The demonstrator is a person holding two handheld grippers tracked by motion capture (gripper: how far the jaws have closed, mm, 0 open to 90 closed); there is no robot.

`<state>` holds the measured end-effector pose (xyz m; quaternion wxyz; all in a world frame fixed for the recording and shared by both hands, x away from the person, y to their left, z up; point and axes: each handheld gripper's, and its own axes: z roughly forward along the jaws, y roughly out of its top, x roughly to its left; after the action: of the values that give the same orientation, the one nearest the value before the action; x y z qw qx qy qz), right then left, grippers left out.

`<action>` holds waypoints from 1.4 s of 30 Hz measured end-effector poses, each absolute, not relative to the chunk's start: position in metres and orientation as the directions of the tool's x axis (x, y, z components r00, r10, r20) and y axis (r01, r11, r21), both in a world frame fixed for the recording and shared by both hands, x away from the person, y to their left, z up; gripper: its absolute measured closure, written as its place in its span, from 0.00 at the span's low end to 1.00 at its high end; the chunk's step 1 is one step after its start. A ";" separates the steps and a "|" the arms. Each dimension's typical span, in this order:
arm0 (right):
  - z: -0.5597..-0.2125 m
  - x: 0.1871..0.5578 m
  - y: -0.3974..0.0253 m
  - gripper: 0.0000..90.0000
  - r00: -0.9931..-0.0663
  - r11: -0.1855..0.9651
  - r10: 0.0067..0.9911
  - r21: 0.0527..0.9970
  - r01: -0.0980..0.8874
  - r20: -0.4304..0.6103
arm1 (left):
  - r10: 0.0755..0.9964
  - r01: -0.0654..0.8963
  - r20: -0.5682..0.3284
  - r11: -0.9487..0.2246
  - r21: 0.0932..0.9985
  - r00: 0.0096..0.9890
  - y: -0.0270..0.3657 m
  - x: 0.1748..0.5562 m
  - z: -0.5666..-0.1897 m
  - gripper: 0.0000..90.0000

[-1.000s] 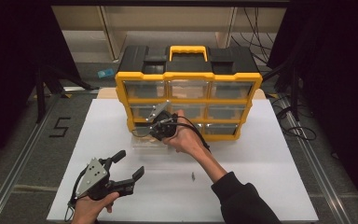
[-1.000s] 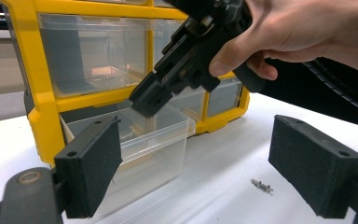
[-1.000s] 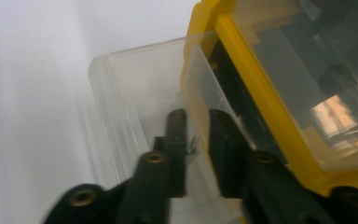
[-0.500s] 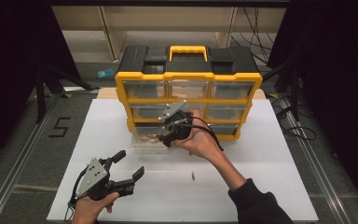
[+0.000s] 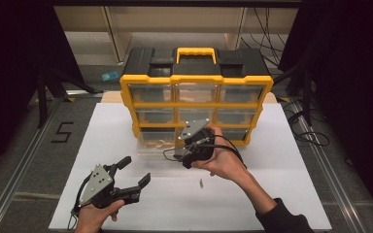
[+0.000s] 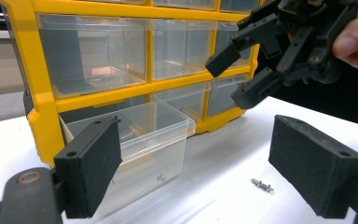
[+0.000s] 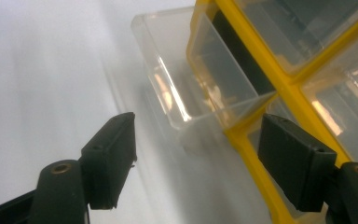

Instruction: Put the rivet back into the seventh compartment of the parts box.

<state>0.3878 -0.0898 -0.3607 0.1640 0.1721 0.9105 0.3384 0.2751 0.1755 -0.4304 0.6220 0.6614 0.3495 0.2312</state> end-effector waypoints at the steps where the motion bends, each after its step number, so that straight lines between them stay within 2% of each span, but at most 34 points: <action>1: -0.363 0.387 -0.092 0.31 -0.887 0.718 0.417 0.671 0.187 -0.199 | 0.750 0.175 -0.129 0.018 0.984 0.649 0.176 0.275 -0.430 0.18; 2: -0.363 0.387 -0.092 0.31 -0.887 0.718 0.417 0.671 0.187 -0.199 | 0.739 0.197 -0.162 0.041 0.980 0.654 0.174 0.273 -0.431 0.18; 3: -0.366 0.385 -0.096 0.31 -0.887 0.726 0.415 0.662 0.188 -0.203 | 0.763 0.154 -0.099 -0.001 0.988 0.639 0.178 0.276 -0.429 0.18; 13: -0.385 0.383 -0.122 0.31 -0.880 0.745 0.439 0.621 0.243 -0.182 | 0.759 0.155 -0.103 0.003 0.988 0.642 0.177 0.276 -0.429 0.18; 27: -0.409 0.382 -0.133 0.31 -0.886 0.780 0.439 0.555 0.291 -0.152 | 0.759 0.155 -0.106 0.007 0.988 0.643 0.177 0.276 -0.429 0.18; 35: -0.427 0.381 -0.131 0.38 -0.899 0.815 0.426 0.476 0.329 -0.107 | 0.758 0.153 -0.106 0.009 0.988 0.643 0.177 0.276 -0.429 0.18; 42: -0.436 0.382 -0.129 0.44 -0.888 0.808 0.456 0.442 0.389 -0.052 | 0.759 0.155 -0.106 0.007 0.988 0.643 0.177 0.276 -0.429 0.18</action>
<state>0.3820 -0.1289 -0.4363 0.0781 0.2228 0.9476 0.2150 0.2763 0.1767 -0.4290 0.6198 0.6613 0.3454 0.2435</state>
